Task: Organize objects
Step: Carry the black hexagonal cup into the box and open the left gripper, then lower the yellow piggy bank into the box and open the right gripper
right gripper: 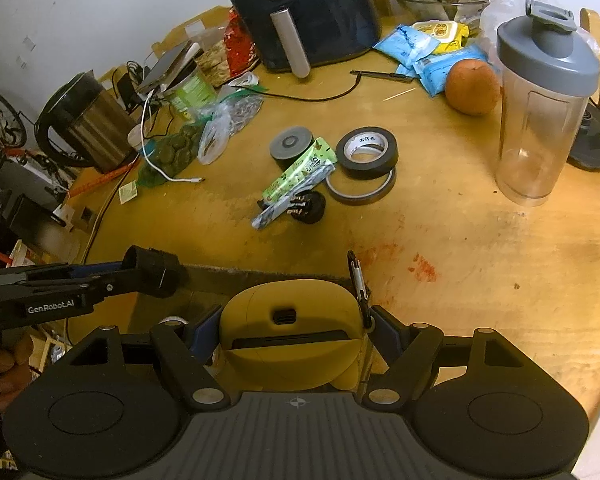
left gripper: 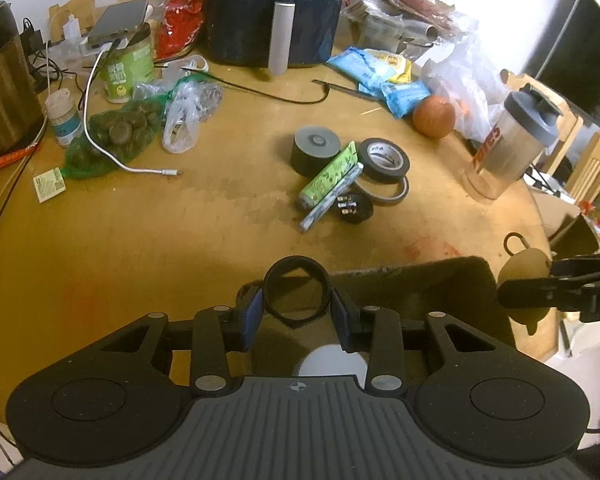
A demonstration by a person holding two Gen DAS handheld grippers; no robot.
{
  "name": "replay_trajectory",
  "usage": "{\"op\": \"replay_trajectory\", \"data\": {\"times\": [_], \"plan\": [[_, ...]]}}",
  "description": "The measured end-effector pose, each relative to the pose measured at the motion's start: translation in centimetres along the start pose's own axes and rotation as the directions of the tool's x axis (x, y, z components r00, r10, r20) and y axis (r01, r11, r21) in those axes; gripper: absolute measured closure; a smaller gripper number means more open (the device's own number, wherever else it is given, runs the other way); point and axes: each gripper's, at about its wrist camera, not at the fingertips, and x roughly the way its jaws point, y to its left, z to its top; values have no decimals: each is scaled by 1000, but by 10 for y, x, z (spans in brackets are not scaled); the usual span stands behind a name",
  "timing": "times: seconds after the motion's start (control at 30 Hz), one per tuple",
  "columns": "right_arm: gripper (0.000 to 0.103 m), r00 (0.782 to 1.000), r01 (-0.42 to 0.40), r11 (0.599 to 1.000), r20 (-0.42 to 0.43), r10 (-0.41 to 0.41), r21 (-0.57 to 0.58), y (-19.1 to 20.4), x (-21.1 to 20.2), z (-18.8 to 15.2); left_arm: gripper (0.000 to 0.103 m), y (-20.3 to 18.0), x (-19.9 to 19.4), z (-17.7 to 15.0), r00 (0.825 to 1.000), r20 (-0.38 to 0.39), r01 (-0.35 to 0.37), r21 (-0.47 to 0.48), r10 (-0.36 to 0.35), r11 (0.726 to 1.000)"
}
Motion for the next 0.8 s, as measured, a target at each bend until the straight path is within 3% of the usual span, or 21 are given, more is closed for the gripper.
{"op": "replay_trajectory", "data": {"times": [0.5, 0.67, 0.73, 0.8], "plan": [[24, 999, -42, 997, -16, 41, -61, 11, 3, -7, 66, 8, -4, -15, 1000, -5, -26, -65, 26, 998], [24, 999, -48, 995, -18, 47, -85, 16, 6, -7, 60, 10, -7, -17, 999, 4, -35, -89, 36, 995], [24, 999, -48, 994, -19, 47, -97, 19, 7, -7, 49, 11, -10, -18, 999, 11, -40, -92, 42, 995], [24, 999, -50, 993, -24, 48, -109, 21, 9, -6, 49, 11, -14, -20, 999, 20, -44, -98, 46, 994]]}}
